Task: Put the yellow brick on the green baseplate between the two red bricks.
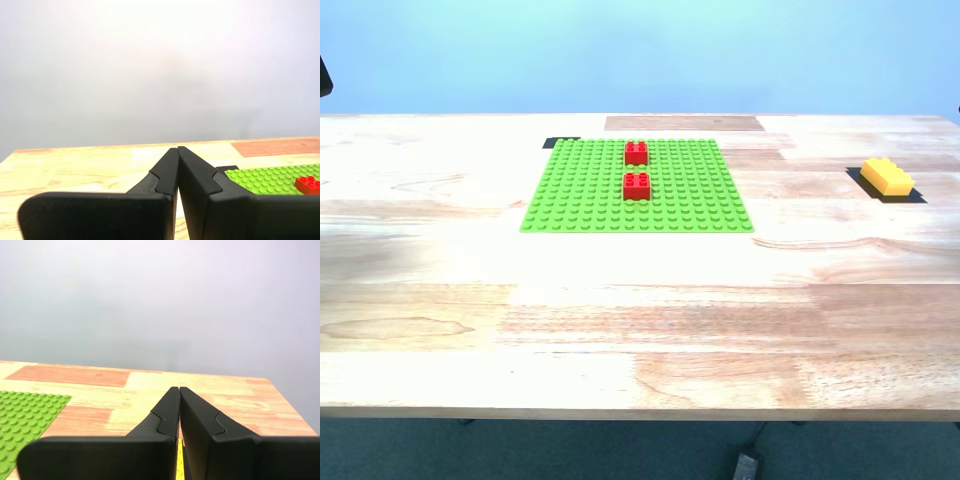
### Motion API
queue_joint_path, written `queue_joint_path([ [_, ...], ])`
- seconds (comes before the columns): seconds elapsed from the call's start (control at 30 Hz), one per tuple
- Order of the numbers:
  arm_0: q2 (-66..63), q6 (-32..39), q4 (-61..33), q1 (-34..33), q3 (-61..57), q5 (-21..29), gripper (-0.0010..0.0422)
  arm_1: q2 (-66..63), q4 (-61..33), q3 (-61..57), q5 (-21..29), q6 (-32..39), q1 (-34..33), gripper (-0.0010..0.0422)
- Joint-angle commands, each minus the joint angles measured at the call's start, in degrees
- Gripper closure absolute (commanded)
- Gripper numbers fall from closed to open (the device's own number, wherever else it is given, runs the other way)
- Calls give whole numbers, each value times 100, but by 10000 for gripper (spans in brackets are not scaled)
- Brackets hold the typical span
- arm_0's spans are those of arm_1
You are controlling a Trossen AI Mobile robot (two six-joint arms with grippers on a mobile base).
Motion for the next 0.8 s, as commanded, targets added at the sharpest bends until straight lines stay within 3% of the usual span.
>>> queue_joint_path([
  [0.03,13,-55,-2,0,7,26,413,0,0,0,0,90,0,413],
  [0.43,13,-70,37,0,7,76,413,0,2,0,0,92,0,413],
  [0.57,13,-321,479,0,66,673,413,0,243,44,4,319,17,413],
  [0.73,398,101,-341,0,1045,833,413,356,-424,833,385,446,-2,413],
  [0.8,822,105,-542,0,1565,1161,413,754,-560,1187,496,625,0,413],
])
